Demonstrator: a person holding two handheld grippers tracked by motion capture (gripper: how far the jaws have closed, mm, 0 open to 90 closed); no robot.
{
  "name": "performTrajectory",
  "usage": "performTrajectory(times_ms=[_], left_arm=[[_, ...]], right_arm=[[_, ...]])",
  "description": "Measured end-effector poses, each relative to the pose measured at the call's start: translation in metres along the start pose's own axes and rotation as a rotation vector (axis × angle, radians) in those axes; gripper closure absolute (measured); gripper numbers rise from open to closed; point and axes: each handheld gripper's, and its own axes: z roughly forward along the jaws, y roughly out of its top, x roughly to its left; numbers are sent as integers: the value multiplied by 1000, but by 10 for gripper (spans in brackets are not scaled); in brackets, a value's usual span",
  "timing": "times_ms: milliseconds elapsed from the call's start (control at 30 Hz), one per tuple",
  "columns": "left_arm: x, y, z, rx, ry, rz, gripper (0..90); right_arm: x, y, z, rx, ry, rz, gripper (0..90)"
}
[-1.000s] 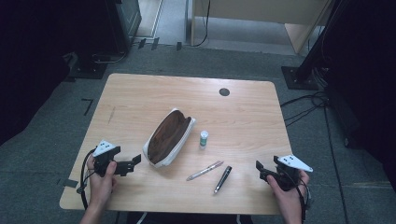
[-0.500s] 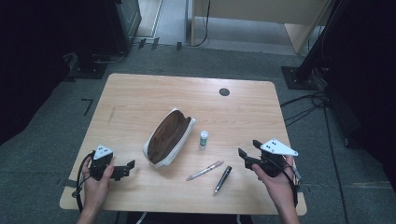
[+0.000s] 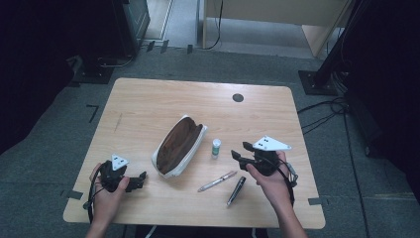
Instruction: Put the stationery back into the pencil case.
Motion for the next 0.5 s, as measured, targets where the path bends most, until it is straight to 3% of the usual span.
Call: performTrajectory(times_ms=[267, 500], left_arm=[[0, 0, 0, -1, 0, 0, 0], [0, 0, 0, -2, 0, -1, 0]], right_arm=[[16, 13, 28, 34, 20, -33, 544], [20, 20, 44, 42, 29, -41, 605]])
